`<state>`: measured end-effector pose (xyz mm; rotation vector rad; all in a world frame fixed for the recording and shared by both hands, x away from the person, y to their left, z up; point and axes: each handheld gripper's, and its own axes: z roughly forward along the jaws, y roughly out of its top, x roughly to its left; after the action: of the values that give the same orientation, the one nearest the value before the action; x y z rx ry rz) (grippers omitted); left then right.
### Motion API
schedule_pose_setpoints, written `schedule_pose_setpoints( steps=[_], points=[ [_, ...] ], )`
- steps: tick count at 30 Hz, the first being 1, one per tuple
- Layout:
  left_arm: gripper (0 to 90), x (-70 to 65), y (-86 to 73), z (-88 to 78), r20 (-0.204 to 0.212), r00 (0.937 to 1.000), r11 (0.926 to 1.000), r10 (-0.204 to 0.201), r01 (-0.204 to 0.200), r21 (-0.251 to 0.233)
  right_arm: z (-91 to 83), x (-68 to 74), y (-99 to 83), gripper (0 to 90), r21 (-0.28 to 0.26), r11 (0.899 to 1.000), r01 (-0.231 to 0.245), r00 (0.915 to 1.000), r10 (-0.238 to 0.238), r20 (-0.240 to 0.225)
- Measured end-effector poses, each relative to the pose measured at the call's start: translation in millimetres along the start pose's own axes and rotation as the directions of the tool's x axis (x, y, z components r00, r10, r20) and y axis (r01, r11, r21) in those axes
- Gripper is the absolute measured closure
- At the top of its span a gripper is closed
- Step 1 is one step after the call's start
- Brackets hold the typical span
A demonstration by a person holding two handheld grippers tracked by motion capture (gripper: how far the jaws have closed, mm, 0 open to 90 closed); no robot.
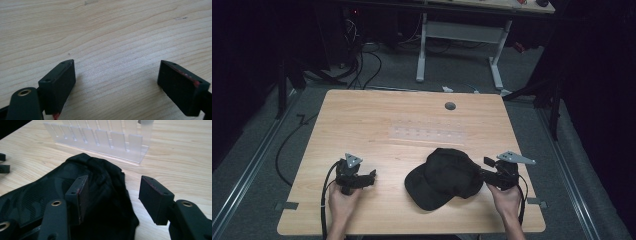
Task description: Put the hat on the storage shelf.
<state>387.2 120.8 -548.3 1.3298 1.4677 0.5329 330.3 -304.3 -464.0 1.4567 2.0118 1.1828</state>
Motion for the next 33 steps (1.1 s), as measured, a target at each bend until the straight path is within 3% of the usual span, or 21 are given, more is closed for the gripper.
schedule_pose_setpoints(
  steps=[10, 16, 26, 30, 33],
  points=[
    [15.3, -0.2, -0.3, -0.1, 0.001, 1.0, 1.0, 0.002, -0.002, -0.001, 24.1, 7.6, 6.5, 41.9, 0.068, 0.998, 0.01, 0.9999, -0.009, -0.007],
    [15.3, -0.2, -0.3, -0.1, 0.001, 1.0, 1.0, 0.002, -0.002, 0.0, 33.9, 3.8, 5.7, 41.8, 0.114, 0.993, -0.006, 0.9999, 0.007, -0.009],
    [15.3, -0.2, -0.3, -0.1, 0.001, 1.0, 1.0, 0.001, -0.001, -0.001, 42.1, -1.5, 4.6, 41.7, 0.145, 0.988, -0.057, 0.9976, 0.062, -0.03],
    [15.3, -0.2, -0.3, -0.1, 0.001, 1.0, 1.0, 0.001, -0.001, -0.001, 43.9, -2.7, 4.3, 44.2, 0.159, 0.984, -0.077, 0.9958, 0.084, -0.036],
    [15.3, -0.1, -0.3, -0.4, 0.0, 1.0, 1.0, 0.0, 0.0, 0.0, 46.3, -2.7, 4.3, 52.6, 0.161, 0.984, -0.078, 0.995, 0.087, -0.049]
  ],
)
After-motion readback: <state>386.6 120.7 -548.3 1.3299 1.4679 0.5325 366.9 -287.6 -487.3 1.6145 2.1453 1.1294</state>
